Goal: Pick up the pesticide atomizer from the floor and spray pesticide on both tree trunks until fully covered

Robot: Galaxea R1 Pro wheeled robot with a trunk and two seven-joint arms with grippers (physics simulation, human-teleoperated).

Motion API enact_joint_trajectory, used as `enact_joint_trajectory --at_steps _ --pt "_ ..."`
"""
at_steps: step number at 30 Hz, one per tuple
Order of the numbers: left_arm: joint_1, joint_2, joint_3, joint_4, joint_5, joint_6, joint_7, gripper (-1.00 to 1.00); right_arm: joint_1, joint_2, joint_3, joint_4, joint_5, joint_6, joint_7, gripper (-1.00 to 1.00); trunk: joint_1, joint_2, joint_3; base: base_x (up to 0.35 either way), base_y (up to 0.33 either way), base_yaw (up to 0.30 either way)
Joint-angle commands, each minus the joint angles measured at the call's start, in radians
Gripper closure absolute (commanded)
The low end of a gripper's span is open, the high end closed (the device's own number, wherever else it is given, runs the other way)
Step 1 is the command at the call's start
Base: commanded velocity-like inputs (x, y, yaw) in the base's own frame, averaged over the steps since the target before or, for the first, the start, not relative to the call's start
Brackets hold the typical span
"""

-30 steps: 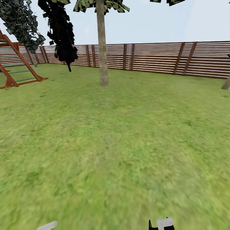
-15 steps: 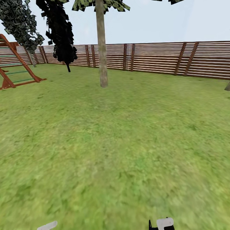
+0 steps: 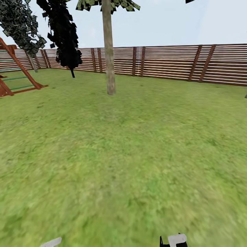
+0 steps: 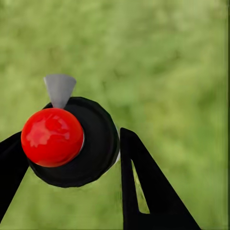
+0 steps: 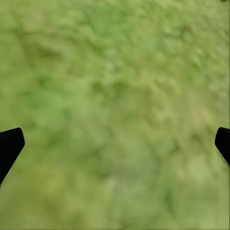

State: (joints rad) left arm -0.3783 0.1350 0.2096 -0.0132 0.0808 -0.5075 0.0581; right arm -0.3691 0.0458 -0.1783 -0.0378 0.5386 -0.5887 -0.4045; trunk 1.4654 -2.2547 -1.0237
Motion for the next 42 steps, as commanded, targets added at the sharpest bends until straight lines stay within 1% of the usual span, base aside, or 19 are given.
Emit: enact_joint_trajectory --at_steps 1,30,38,42 --pt "-0.001 0.000 -0.004 0.001 0.008 -0.003 0.000 1.00 -0.001 0.000 -0.007 0.001 0.011 -0.002 -0.005 -1.00 0.000 0.000 -0.001 0.342 0.000 0.000" --pt "-0.001 0.000 -0.004 0.001 0.008 -0.002 0.000 1.00 -0.001 0.000 -0.007 0.001 0.011 -0.002 -0.005 -1.00 0.000 0.000 -0.001 0.342 0.000 0.000" --pt "-0.001 0.000 -0.004 0.001 0.008 -0.003 0.000 1.00 -0.001 0.000 -0.009 0.001 0.009 -0.002 -0.005 -1.00 0.000 0.000 -0.001 0.342 0.000 0.233" --pt "-0.001 0.000 -0.004 0.001 0.009 -0.003 0.000 1.00 -0.001 0.000 -0.009 0.001 0.010 -0.002 -0.005 -1.00 0.000 0.000 -0.001 0.342 0.000 0.077"
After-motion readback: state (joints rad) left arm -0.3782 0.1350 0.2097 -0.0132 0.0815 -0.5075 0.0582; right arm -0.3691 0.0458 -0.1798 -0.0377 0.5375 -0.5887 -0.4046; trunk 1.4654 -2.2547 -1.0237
